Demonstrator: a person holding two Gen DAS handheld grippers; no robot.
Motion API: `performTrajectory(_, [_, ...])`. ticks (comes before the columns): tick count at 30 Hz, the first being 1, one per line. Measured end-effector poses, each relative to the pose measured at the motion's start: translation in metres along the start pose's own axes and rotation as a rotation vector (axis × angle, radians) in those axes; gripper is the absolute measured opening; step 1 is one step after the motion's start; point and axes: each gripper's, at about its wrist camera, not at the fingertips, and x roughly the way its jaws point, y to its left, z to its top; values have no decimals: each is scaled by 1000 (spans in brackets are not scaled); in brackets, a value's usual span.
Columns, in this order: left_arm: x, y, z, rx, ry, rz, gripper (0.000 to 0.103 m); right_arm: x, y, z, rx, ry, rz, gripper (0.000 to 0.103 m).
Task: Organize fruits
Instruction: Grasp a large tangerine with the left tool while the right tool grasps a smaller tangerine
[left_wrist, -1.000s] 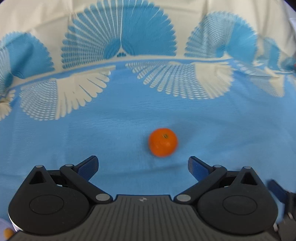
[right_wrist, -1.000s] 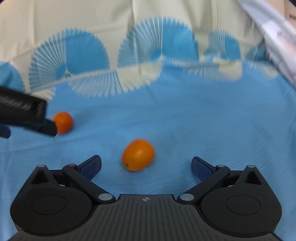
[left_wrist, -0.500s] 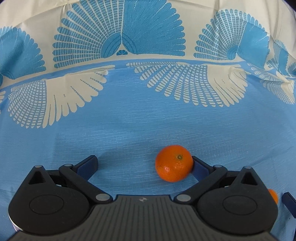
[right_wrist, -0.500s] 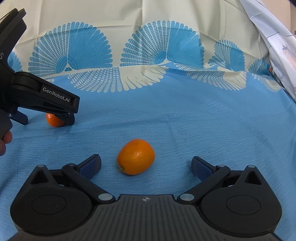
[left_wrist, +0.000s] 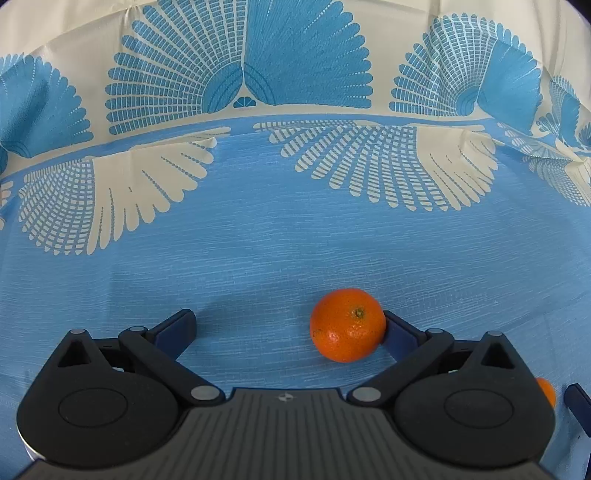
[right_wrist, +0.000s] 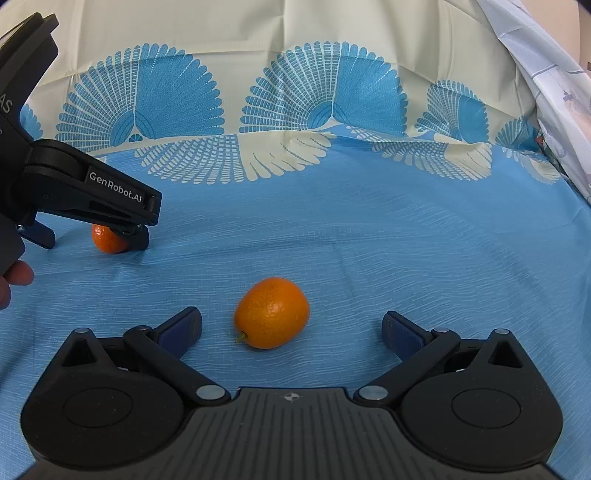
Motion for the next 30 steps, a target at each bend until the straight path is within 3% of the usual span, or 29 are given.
performTrajectory(27, [2, -1, 7, -10, 13, 5, 103, 0, 1, 1, 0, 0, 0, 102])
performTrajectory(29, [-1, -2, 6, -5, -7, -1, 93, -1, 1, 2, 2, 2, 2, 102])
performTrajectory(30, [-5, -3, 6, 4, -23, -13, 78, -2, 1, 2, 4, 1, 6, 99])
